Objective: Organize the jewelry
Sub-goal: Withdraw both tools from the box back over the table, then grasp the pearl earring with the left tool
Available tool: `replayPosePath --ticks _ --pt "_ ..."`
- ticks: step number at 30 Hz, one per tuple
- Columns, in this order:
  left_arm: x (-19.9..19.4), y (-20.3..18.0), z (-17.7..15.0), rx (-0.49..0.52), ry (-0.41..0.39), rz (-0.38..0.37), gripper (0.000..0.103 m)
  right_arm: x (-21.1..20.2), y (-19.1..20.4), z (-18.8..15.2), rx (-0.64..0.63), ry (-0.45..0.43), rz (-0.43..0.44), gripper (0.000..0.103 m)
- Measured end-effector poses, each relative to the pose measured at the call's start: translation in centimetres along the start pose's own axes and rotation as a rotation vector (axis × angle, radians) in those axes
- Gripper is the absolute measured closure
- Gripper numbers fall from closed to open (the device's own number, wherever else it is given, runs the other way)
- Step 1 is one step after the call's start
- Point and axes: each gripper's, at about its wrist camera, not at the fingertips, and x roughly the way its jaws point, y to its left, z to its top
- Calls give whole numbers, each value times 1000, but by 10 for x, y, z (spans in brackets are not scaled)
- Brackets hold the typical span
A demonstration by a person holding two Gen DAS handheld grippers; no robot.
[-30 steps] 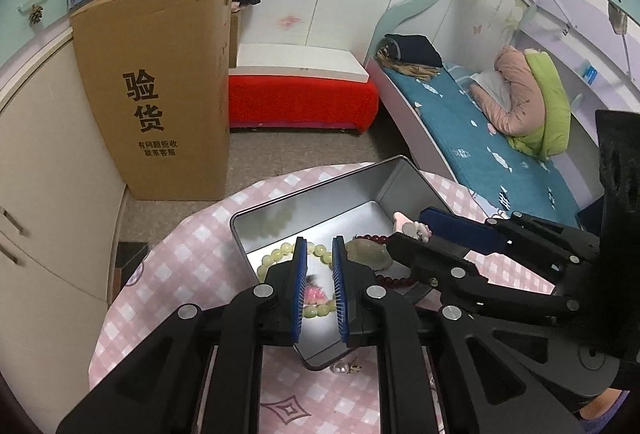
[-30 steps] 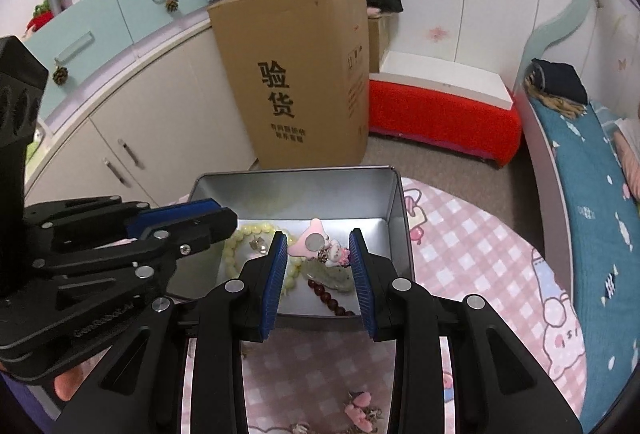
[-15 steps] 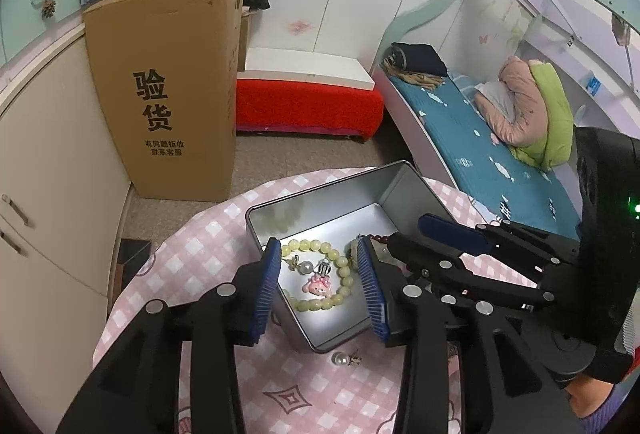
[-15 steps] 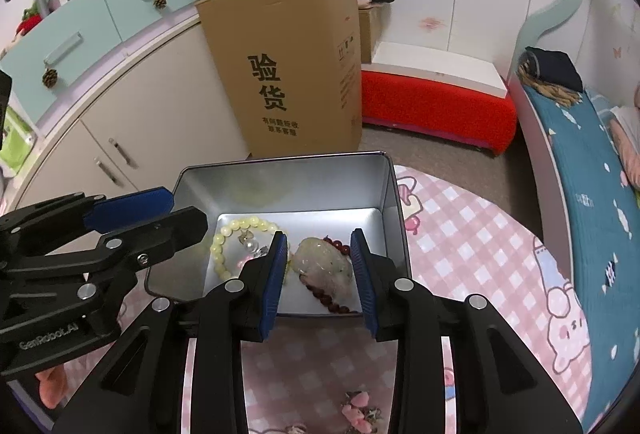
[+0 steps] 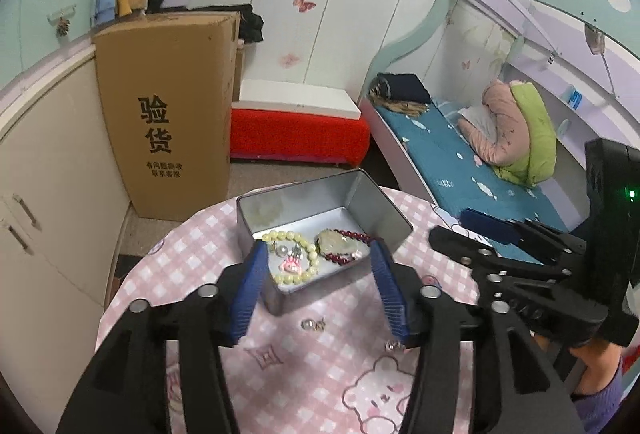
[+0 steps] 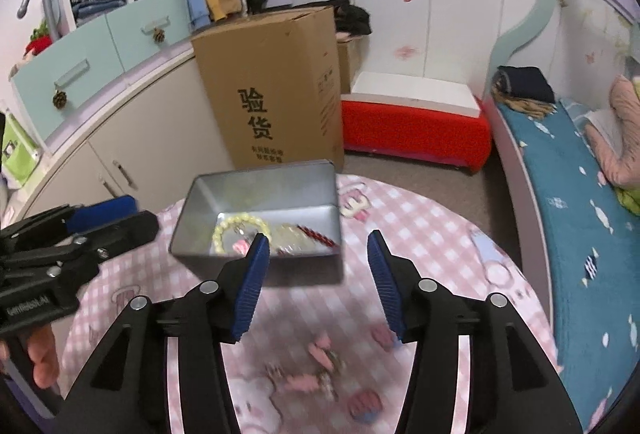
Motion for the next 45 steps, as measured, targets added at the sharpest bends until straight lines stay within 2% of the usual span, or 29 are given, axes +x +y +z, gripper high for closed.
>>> replayPosePath --ticks 3,5,14,19,25,31,34,36,45 --pt "-8 1 -16 -24 -14 7 42 -11 -14 -20 24 2 -15 47" --pt "-9 3 -26 -46 -12 16 42 -14 -20 -34 37 7 -29 47" --pt "25 3 -70 -98 112 41 42 -3 -31 -81 91 67 -30 47" --pt "48 4 -79 -106 151 60 42 9 -32 -98 94 104 -36 47" --pt "69 5 -73 -101 174 87 44 12 -36 -108 97 109 -40 47" --pt "79 4 -64 -81 180 137 68 16 -38 -111 89 113 -19 47" --pt "81 4 -63 -68 178 150 70 18 -37 -112 89 113 -16 47" --pt "82 4 -62 -53 177 173 87 19 -37 -112 88 112 -10 44" --pt "71 15 -69 -68 177 121 87 22 -20 -112 14 109 -22 44"
